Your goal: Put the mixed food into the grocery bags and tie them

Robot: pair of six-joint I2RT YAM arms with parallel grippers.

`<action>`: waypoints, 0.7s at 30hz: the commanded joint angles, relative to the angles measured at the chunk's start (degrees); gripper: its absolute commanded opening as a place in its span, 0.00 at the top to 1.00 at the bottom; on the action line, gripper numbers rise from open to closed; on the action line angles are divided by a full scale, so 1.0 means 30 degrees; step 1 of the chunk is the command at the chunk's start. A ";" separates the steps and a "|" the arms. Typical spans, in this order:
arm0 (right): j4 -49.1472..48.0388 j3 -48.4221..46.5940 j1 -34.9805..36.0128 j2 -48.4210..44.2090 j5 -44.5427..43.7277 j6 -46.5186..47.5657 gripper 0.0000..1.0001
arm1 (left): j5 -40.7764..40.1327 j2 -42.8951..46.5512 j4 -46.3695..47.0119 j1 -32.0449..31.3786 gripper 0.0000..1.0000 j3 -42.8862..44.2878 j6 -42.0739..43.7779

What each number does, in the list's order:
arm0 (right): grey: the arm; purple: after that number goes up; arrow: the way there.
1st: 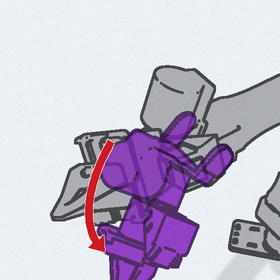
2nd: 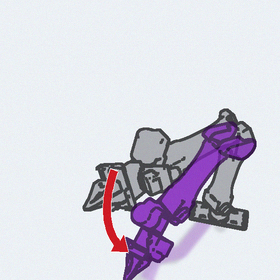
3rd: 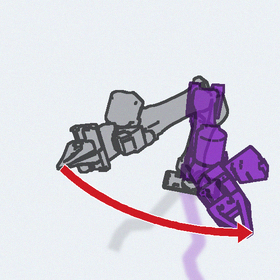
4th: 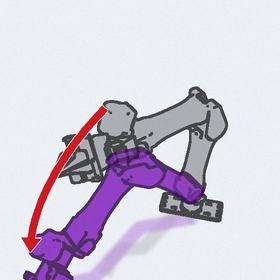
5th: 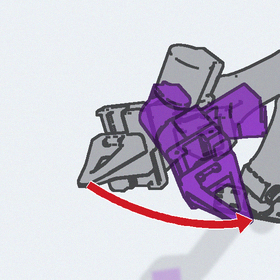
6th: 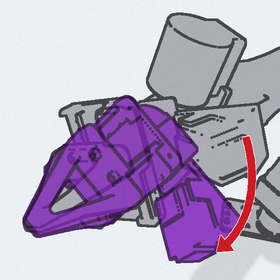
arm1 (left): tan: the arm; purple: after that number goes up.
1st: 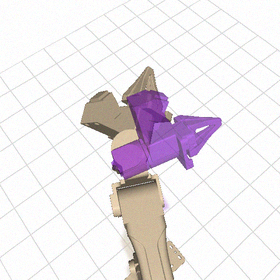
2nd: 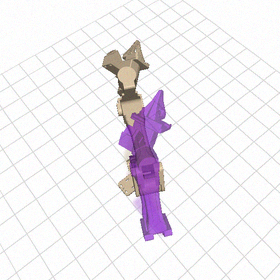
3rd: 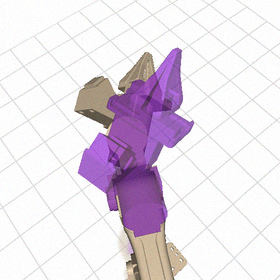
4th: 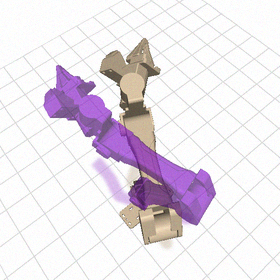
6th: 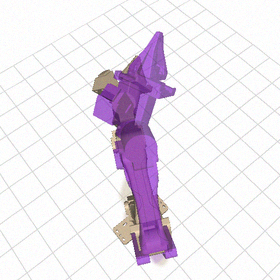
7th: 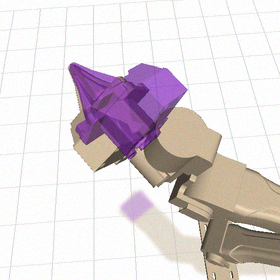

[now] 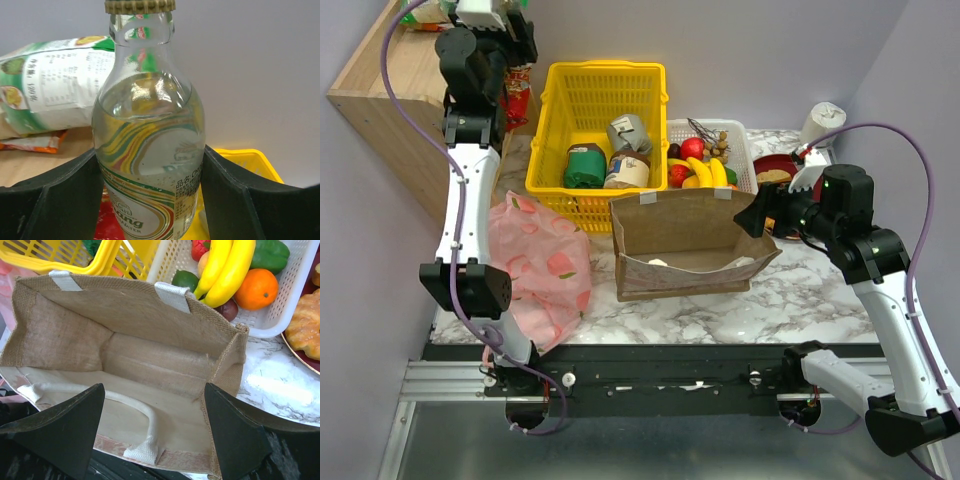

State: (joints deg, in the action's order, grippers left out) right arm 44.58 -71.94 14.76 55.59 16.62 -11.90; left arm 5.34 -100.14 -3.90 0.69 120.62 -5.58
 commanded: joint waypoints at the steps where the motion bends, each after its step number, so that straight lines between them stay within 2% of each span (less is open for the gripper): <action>1: -0.0299 -0.0072 -0.0116 -0.0249 0.0348 0.0159 0.11 | 0.0153 0.3487 0.4050 -0.1717 1.00 -0.1966 0.0368; 5: -0.0357 0.0074 -0.0088 -0.0483 0.0115 0.0041 0.11 | -0.0873 0.6245 0.6015 -0.3479 1.00 -0.6852 -0.0099; 10: 0.0287 -0.0277 -0.0087 -0.0659 -0.0822 0.0422 0.11 | -0.1282 0.9317 0.6950 -0.4973 1.00 -1.0404 -0.1653; 14: 0.0755 -0.0219 -0.0088 -0.0865 -0.2225 0.0510 0.11 | -0.1021 1.1315 0.7540 -0.7021 1.00 -1.3798 -0.2094; 17: 0.1165 0.0015 -0.0087 -0.0748 -0.3280 0.0422 0.11 | -0.0932 1.2576 0.8038 -0.9569 1.00 -1.6025 -0.2268; 18: 0.1427 0.0074 -0.0087 -0.0690 -0.3517 0.0422 0.12 | -0.0874 1.2781 0.8155 -1.0996 1.00 -1.6500 -0.2356; 21: 0.1460 0.0482 -0.0088 -0.0455 -0.3870 0.0393 0.13 | -0.0932 1.3018 0.8418 -1.3083 1.00 -1.7966 -0.2329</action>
State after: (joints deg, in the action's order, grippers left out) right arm 46.78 -71.92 14.76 53.89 9.47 -11.38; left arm 2.22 -63.33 10.15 -30.79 70.30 -11.14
